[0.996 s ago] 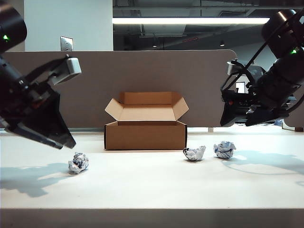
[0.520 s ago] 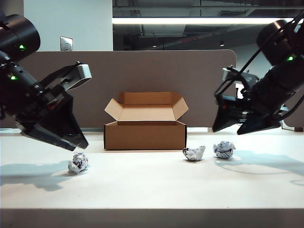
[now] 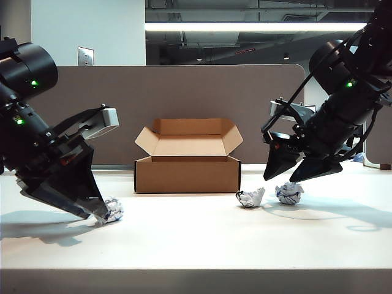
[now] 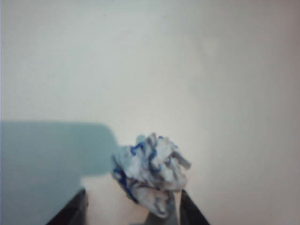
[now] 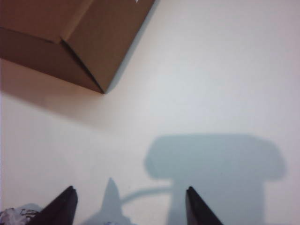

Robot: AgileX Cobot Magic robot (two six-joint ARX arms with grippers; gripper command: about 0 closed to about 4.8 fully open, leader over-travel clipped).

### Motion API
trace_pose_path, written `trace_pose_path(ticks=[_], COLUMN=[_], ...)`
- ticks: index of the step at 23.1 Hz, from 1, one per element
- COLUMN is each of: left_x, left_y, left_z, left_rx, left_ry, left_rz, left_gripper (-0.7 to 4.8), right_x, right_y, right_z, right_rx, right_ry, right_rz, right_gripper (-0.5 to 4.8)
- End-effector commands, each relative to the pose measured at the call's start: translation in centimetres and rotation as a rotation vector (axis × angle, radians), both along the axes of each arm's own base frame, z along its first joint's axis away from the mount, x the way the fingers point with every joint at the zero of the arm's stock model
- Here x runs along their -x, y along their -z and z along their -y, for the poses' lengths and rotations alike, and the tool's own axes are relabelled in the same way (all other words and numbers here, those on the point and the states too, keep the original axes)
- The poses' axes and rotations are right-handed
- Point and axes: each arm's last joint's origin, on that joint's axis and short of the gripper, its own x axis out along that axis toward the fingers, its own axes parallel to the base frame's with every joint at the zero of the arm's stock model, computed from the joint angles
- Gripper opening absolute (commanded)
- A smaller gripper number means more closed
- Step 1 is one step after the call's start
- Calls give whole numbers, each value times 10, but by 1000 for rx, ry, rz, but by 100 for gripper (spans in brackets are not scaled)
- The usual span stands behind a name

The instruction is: Pick up all the paper balls on the table and put them in the paper box.

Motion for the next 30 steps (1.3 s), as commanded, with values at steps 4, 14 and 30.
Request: trace_pose_path(ticks=[4, 14, 30], left_x=[-2, -4, -15], left_y=[1, -2, 19], left_z=[1, 4, 5], left_rx=[3, 93, -2], left_ry=[7, 64, -4], left_rz=[5, 16, 34], left_gripper=[246, 247, 246], right_x=[2, 5, 6], right_y=[-1, 3, 4], right_z=[-1, 0, 0], right_rx=[6, 16, 18], right_ry=[-1, -4, -7], right_rz=[-27, -79, -98], right_gripper=[326, 326, 279])
